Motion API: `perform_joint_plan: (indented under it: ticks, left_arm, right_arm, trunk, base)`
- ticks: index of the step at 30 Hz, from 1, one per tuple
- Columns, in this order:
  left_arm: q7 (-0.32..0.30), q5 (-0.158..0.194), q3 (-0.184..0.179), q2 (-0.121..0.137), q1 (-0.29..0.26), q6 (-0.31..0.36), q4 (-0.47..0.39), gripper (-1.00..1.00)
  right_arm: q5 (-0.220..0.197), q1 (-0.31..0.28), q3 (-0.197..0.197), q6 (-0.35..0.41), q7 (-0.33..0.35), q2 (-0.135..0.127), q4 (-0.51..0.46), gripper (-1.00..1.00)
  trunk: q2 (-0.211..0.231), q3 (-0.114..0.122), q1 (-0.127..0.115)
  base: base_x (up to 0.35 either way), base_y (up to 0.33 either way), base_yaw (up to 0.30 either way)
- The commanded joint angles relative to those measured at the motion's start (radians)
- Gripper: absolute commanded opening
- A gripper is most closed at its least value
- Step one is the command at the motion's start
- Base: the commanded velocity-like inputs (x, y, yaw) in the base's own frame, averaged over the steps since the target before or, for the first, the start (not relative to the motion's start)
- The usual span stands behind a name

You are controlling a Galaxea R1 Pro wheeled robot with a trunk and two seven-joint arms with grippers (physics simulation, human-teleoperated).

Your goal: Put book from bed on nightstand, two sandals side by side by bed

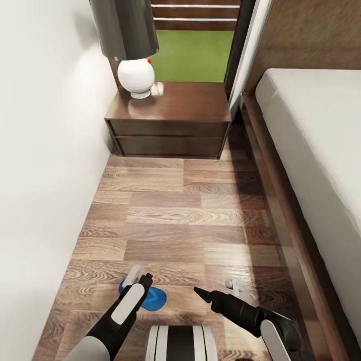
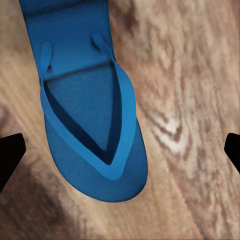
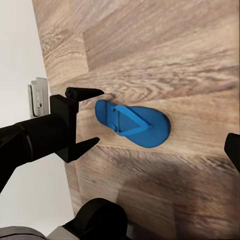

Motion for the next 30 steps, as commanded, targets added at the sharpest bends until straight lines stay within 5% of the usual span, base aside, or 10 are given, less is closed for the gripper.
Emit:
perform_joint_plan:
  ticks: [1,7,19,30]
  left_arm:
    - [0.004,0.008,-0.003,0.001,0.000,-0.006,-0.001,1.00]
    - [0.004,0.008,-0.003,0.001,0.000,-0.006,-0.001,1.00]
    - [0.004,0.008,-0.003,0.001,0.000,-0.007,-0.001,1.00]
    - [0.004,0.008,-0.003,0.001,0.000,-0.008,-0.001,1.00]
  right_arm:
    - [0.000,0.000,0.000,0.004,0.002,0.000,0.000,1.00]
    - [0.000,0.000,0.000,0.004,0.001,0.000,0.001,1.00]
    - [0.000,0.000,0.000,0.004,0.001,0.000,0.001,1.00]
    - [0.000,0.000,0.000,0.004,0.002,0.000,0.001,1.00]
  trunk:
    - [0.000,-0.001,0.000]
    - [0.000,-0.001,0.000]
    - [-0.003,-0.047,0.005]
    - [-0.003,-0.047,0.005]
  base:
    - [0.000,0.000,0.000]
    - [0.000,0.000,0.000]
    - [0.000,0.000,0.000]
    - [0.000,0.000,0.000]
